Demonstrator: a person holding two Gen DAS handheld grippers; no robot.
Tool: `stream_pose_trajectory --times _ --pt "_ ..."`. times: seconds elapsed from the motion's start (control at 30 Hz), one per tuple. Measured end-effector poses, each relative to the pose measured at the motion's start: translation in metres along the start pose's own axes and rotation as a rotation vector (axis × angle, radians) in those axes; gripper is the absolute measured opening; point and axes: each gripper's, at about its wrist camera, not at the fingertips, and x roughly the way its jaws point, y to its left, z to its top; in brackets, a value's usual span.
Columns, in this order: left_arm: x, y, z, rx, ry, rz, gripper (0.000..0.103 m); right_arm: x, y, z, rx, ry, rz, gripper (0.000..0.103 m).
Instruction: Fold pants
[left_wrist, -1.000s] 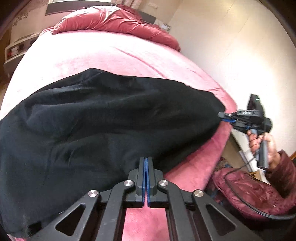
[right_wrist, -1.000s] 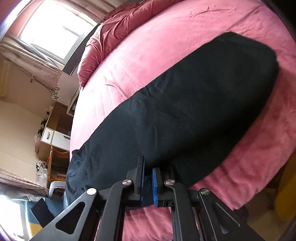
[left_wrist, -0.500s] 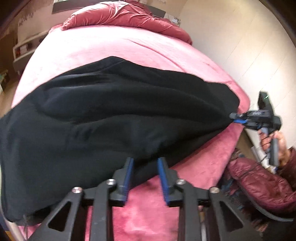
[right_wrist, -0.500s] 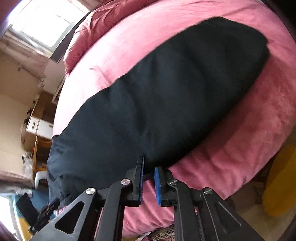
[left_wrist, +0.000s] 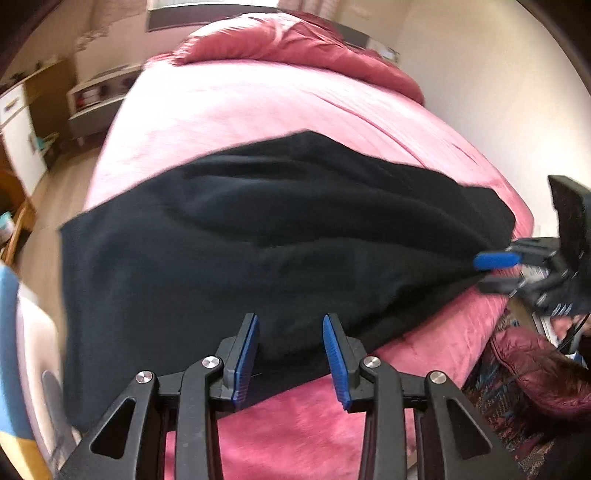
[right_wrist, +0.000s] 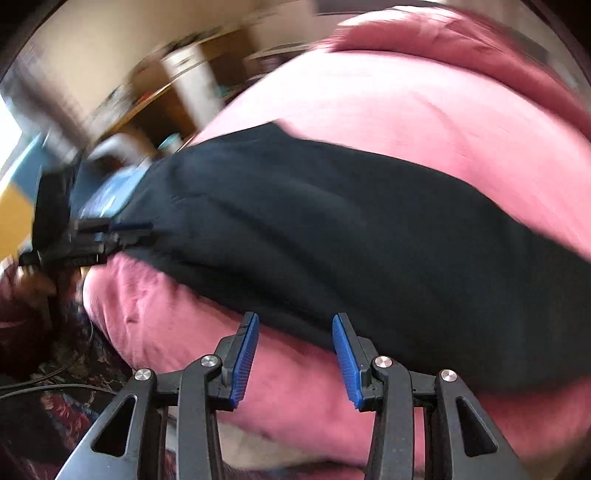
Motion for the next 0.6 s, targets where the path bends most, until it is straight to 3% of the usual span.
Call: stream_pose_trajectory --times 0.13,0.2,0.27,0.3,0.33,0.37,0.47,0.6 --pt "-0.022 0.027 -0.007 -0.028 -0.009 0.062 0.049 0.043 0.029 0.021 -0.134 0.046 -0.006 0.042" --pt "-0.028 0.041 -0.011 -0.052 -0.006 0.091 0.05 0.058 0.037 0.027 -0.172 0.064 -0.059 0.042" --pt "-0.03 0.058 -0.015 -0.095 0.005 0.114 0.05 0.067 0.041 0.028 -0.192 0.086 -0.044 0.043" --pt "-0.029 0.064 -0.017 -0.116 0.016 0.123 0.05 0.071 0.042 0.027 -0.207 0.098 -0.059 0.037" --pt "-0.027 0.073 -0.019 -0.15 0.033 0.137 0.05 0.073 0.039 0.028 -0.207 0.099 -0.071 0.017" --pt "-0.024 0.078 -0.02 -0.172 0.046 0.146 0.05 0.072 0.036 0.029 -0.192 0.096 -0.07 0.013" --pt "-0.022 0.094 -0.025 -0.245 0.065 0.185 0.05 0.066 0.025 0.033 -0.139 0.076 -0.038 0.01" --pt "-0.036 0.117 -0.027 -0.367 0.022 0.162 0.05 0.06 0.026 0.032 -0.152 0.066 -0.03 0.008"
